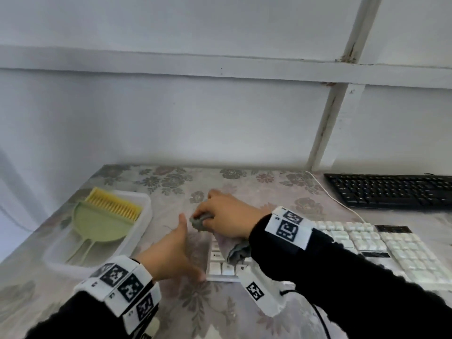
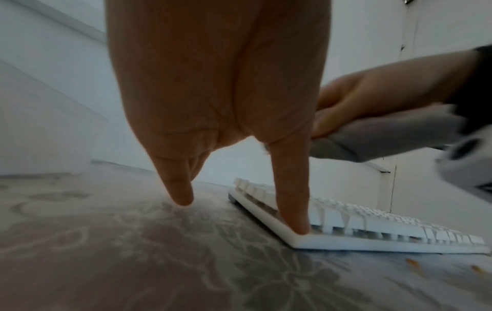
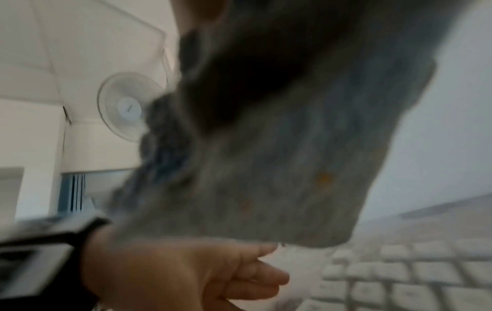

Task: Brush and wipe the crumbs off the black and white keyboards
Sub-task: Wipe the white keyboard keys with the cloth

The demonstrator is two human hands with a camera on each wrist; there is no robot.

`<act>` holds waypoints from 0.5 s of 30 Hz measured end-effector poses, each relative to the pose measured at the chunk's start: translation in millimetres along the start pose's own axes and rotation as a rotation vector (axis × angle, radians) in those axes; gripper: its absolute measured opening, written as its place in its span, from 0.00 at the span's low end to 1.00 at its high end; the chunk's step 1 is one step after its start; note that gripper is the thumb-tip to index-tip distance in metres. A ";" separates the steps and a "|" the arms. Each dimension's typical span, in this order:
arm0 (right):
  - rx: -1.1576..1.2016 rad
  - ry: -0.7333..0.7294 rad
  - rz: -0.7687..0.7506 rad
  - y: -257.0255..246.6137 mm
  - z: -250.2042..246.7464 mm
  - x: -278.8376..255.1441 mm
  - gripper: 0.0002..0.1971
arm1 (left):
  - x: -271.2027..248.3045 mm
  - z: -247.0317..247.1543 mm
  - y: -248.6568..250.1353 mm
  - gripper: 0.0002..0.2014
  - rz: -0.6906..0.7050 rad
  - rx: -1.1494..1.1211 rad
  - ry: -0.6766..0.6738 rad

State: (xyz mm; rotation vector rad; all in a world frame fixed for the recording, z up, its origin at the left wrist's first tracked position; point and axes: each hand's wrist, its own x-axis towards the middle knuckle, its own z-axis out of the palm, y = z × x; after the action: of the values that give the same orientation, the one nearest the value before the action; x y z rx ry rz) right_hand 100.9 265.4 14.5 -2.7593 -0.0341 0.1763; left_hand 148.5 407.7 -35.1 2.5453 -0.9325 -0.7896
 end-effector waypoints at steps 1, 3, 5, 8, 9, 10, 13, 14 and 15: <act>-0.031 -0.022 0.009 -4.2 7.2 15.8 0.14 | 0.9 -1.3 -2.8 0.68 0.022 -0.002 0.002; -0.176 -0.080 0.051 -5.9 21.3 35.7 0.12 | 5.2 2.1 -7.3 0.71 0.058 -0.005 0.009; -0.314 -0.137 0.074 -4.7 30.9 45.6 0.15 | 6.7 6.5 -10.0 0.72 0.065 0.004 0.011; -0.343 -0.162 0.064 -2.8 32.8 49.0 0.15 | 6.5 10.6 -8.9 0.72 0.090 0.023 0.033; -0.344 -0.173 0.063 -3.3 32.2 48.9 0.15 | 7.0 11.1 -9.9 0.72 0.097 0.027 0.037; -0.351 -0.185 0.061 -4.9 31.2 47.2 0.15 | 7.4 11.1 -10.2 0.73 0.103 0.031 0.040; -0.350 -0.208 0.041 -11.4 31.8 39.3 0.12 | 9.7 8.4 -12.4 0.74 0.104 0.032 0.005; -0.340 -0.211 0.036 -13.0 32.6 35.9 0.11 | 9.9 7.9 -12.6 0.74 0.103 0.024 -0.018; -0.327 -0.212 0.029 -14.1 33.1 32.6 0.10 | 9.5 7.0 -12.1 0.75 0.103 0.014 -0.034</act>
State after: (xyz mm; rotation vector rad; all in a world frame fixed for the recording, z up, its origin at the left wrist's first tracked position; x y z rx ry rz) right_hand 129.0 292.1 -14.7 -3.0537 -0.0859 0.5131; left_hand 156.3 409.6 -50.0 2.4807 -1.0741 -0.8011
